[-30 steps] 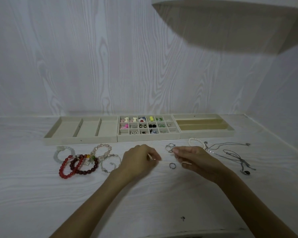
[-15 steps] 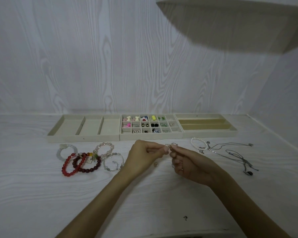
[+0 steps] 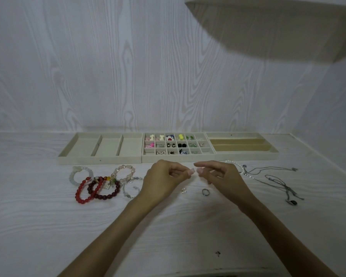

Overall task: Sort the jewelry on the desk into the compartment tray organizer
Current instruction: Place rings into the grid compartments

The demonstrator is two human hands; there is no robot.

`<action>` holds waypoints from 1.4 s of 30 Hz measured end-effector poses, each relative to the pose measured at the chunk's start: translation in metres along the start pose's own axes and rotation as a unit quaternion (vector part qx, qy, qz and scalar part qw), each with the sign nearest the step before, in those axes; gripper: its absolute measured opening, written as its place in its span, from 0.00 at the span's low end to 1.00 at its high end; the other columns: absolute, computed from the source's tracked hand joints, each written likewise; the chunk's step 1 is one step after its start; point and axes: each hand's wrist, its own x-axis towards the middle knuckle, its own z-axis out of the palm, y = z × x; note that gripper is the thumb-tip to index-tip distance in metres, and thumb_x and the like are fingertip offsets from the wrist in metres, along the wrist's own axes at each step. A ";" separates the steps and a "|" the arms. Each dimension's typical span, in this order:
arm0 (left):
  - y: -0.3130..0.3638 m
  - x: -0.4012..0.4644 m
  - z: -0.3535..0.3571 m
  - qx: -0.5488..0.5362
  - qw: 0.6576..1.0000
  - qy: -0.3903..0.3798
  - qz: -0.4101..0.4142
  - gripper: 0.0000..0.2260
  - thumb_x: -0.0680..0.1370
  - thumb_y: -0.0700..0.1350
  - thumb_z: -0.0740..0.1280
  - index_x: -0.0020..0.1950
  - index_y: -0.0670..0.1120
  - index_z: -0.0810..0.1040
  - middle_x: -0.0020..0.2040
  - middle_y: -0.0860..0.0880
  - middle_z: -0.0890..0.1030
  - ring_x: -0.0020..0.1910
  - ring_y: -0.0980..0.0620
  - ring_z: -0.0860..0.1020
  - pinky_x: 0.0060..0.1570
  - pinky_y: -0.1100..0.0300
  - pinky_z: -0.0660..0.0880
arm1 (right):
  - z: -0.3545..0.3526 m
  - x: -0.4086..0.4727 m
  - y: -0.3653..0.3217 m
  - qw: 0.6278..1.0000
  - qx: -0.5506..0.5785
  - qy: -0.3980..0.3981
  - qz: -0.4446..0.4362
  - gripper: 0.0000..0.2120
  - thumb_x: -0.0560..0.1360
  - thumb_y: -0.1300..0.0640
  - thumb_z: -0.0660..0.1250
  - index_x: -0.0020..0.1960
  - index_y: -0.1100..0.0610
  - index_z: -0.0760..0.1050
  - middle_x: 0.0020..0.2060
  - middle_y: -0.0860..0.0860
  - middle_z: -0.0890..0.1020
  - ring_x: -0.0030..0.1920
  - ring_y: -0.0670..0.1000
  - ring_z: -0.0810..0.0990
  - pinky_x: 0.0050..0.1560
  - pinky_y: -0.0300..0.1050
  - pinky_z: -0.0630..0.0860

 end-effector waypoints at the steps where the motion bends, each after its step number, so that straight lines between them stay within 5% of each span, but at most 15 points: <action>1: 0.000 0.000 -0.001 0.017 1.000 0.001 0.000 0.08 0.73 0.56 0.71 0.44 0.54 0.85 0.38 0.58 0.84 0.41 0.62 0.81 0.49 0.54 0.79 | 0.001 0.001 -0.001 0.999 -0.034 -0.003 -0.037 0.08 0.72 0.55 0.71 0.48 0.43 0.81 0.37 0.45 0.84 0.34 0.42 0.79 0.37 0.32 0.75; 10: 0.002 0.001 -0.009 0.119 0.993 -0.019 0.015 0.06 0.76 0.54 0.66 0.47 0.57 0.83 0.42 0.59 0.84 0.44 0.62 0.79 0.49 0.54 0.77 | 0.002 0.007 -0.014 0.966 -0.229 -0.002 -0.121 0.05 0.69 0.48 0.73 0.44 0.45 0.83 0.34 0.40 0.79 0.35 0.43 0.77 0.38 0.43 0.75; 17: 0.002 0.012 -0.014 0.059 0.997 -0.037 0.039 0.07 0.78 0.49 0.65 0.51 0.55 0.83 0.46 0.58 0.84 0.47 0.61 0.79 0.55 0.52 0.76 | -0.009 0.018 -0.024 0.957 -0.259 0.009 -0.130 0.03 0.69 0.50 0.73 0.43 0.47 0.84 0.34 0.42 0.81 0.36 0.44 0.77 0.39 0.46 0.76; 23: 0.002 0.045 -0.026 0.042 0.996 -0.068 0.046 0.10 0.77 0.43 0.67 0.56 0.52 0.81 0.55 0.56 0.82 0.50 0.61 0.78 0.56 0.58 0.75 | -0.053 0.051 -0.018 0.968 -0.243 -0.014 -0.068 0.03 0.71 0.56 0.72 0.44 0.49 0.83 0.35 0.42 0.83 0.34 0.39 0.77 0.34 0.29 0.69; 26: -0.003 0.060 -0.031 0.104 0.992 -0.056 0.044 0.08 0.77 0.48 0.67 0.55 0.55 0.81 0.53 0.58 0.81 0.47 0.61 0.78 0.47 0.63 0.75 | -0.071 0.073 -0.015 0.971 -0.232 -0.049 -0.039 0.04 0.72 0.56 0.72 0.45 0.49 0.83 0.36 0.40 0.82 0.34 0.31 0.76 0.35 0.23 0.68; 30: -0.012 0.079 -0.034 0.256 0.964 -0.067 0.037 0.10 0.78 0.48 0.64 0.58 0.58 0.79 0.57 0.58 0.80 0.53 0.57 0.77 0.40 0.62 0.68 | -0.081 0.102 -0.003 0.962 -0.261 -0.072 -0.022 0.06 0.71 0.55 0.72 0.47 0.54 0.84 0.38 0.47 0.84 0.32 0.35 0.76 0.34 0.23 0.68; 33: -0.019 0.087 -0.035 0.315 0.946 -0.072 0.034 0.12 0.77 0.48 0.64 0.60 0.59 0.78 0.58 0.56 0.80 0.56 0.52 0.76 0.42 0.61 0.66 | -0.080 0.119 0.005 0.966 -0.244 -0.089 -0.020 0.04 0.71 0.56 0.72 0.46 0.53 0.84 0.29 0.39 0.82 0.30 0.34 0.76 0.33 0.24 0.68; 36: -0.027 0.091 -0.038 0.341 0.937 -0.075 0.026 0.14 0.77 0.46 0.62 0.60 0.59 0.78 0.59 0.56 0.79 0.58 0.51 0.76 0.47 0.59 0.69 | -0.075 0.131 0.011 0.952 -0.274 -0.136 -0.025 0.03 0.72 0.58 0.72 0.44 0.53 0.84 0.22 0.35 0.76 0.25 0.33 0.73 0.29 0.24 0.66; 42: -0.031 0.094 -0.036 0.340 0.938 -0.066 0.028 0.15 0.77 0.45 0.62 0.60 0.59 0.78 0.58 0.56 0.80 0.59 0.53 0.76 0.47 0.61 0.69 | -0.070 0.147 0.016 0.923 -0.323 -0.204 -0.048 0.06 0.72 0.60 0.71 0.48 0.58 0.84 0.25 0.31 0.78 0.27 0.33 0.74 0.31 0.25 0.67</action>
